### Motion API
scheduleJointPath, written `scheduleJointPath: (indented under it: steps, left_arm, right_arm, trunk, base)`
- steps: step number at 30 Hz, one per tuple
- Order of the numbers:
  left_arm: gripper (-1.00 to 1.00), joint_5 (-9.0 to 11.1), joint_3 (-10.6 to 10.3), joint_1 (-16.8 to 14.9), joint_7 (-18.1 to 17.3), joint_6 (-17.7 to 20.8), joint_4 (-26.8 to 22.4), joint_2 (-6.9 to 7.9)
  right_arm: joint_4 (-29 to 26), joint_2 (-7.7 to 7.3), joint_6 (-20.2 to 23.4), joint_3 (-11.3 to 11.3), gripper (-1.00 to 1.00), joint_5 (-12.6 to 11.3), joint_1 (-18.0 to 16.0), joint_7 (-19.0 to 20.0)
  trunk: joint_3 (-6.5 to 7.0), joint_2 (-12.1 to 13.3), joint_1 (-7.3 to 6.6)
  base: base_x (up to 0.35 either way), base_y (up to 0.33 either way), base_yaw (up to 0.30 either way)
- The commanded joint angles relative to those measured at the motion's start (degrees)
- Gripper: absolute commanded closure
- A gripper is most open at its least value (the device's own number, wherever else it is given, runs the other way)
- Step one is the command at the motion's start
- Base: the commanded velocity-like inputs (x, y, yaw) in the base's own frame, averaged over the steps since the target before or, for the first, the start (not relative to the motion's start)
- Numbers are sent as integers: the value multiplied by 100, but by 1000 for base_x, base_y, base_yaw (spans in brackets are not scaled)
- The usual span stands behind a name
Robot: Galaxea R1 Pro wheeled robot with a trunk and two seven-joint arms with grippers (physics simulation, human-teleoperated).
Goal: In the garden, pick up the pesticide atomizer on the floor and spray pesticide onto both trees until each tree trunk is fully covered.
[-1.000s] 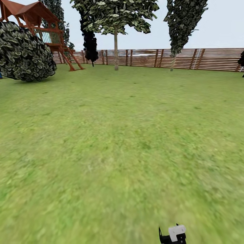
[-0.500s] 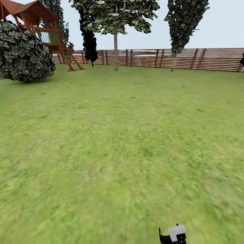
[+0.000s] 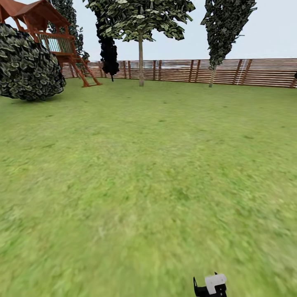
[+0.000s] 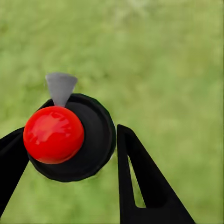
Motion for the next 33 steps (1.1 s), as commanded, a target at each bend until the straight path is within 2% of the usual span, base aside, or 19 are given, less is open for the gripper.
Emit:
scheduleJointPath:
  steps: [1, 33]
  left_arm:
    - [100, -32, 37, -4, -7, -19, 5, -1]
    - [100, -24, 37, -4, -7, -19, 5, -1]
  right_arm:
    - [7, 0, -15, -43, -100, 61, -4, -24]
    - [7, 0, -15, -43, -100, 61, -4, -24]
  trunk:
    - [-5, -2, 3]
    - [-5, -2, 3]
  base:
    - [340, 0, 0]
    - [340, 0, 0]
